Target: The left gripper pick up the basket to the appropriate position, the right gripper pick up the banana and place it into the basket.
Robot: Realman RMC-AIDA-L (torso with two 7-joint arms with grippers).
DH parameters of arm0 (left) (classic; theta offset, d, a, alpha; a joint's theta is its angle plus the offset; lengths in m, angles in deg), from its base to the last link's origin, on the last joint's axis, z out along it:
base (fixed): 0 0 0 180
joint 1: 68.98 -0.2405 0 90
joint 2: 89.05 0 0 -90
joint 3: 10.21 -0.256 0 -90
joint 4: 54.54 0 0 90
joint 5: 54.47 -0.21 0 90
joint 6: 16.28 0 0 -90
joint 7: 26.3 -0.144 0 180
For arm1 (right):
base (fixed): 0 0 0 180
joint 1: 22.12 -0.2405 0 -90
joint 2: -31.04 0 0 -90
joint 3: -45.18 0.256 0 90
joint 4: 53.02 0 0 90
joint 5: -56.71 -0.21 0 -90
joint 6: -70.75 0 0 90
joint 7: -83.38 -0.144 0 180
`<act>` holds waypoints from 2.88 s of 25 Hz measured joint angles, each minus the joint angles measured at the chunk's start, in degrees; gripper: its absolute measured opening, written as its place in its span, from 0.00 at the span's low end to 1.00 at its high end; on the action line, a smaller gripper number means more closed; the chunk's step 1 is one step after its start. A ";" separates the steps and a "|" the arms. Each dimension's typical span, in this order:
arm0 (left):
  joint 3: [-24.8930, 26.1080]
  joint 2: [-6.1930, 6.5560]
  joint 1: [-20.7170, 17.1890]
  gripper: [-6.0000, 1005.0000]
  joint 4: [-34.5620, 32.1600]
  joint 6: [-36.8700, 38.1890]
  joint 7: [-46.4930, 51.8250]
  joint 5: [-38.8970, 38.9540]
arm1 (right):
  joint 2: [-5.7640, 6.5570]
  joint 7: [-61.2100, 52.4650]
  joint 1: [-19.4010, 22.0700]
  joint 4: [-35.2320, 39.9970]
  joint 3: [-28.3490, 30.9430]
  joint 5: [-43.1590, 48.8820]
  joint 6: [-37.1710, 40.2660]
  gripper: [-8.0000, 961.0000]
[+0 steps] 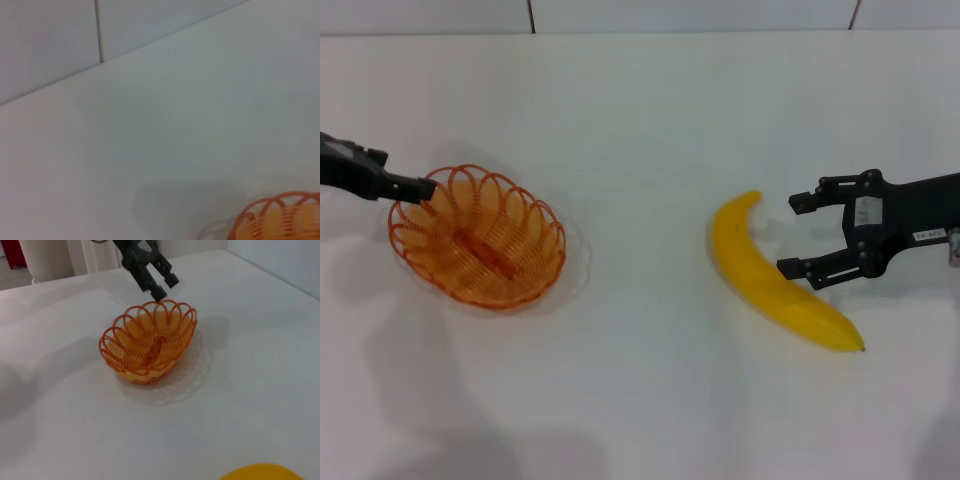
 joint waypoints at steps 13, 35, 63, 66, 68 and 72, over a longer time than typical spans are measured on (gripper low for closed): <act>-0.62 -0.07 4.56 0.85 10.09 -6.51 -2.36 -4.06 | 0.00 0.01 -0.09 -0.05 0.00 0.13 -0.17 0.94; -0.10 -1.20 4.60 0.53 10.55 -7.24 -6.19 -4.06 | 0.09 0.00 -0.18 -0.66 0.37 0.12 -0.26 0.94; 0.00 -2.95 3.82 0.07 8.02 0.13 -7.42 7.42 | 0.13 0.00 -0.19 -1.22 0.02 0.13 -0.36 0.93; 0.20 -2.83 2.81 0.07 8.20 0.00 -7.01 11.51 | 0.16 0.00 -0.35 -1.27 -0.03 0.22 -0.36 0.93; 0.90 -2.78 2.32 0.06 8.29 -0.27 -6.32 13.33 | 0.17 0.00 -0.68 -1.31 -0.06 0.24 -0.36 0.93; 4.34 -3.10 1.82 0.06 9.94 -1.40 -5.30 15.01 | 0.17 0.00 -1.21 -1.36 -0.15 0.59 -0.35 0.93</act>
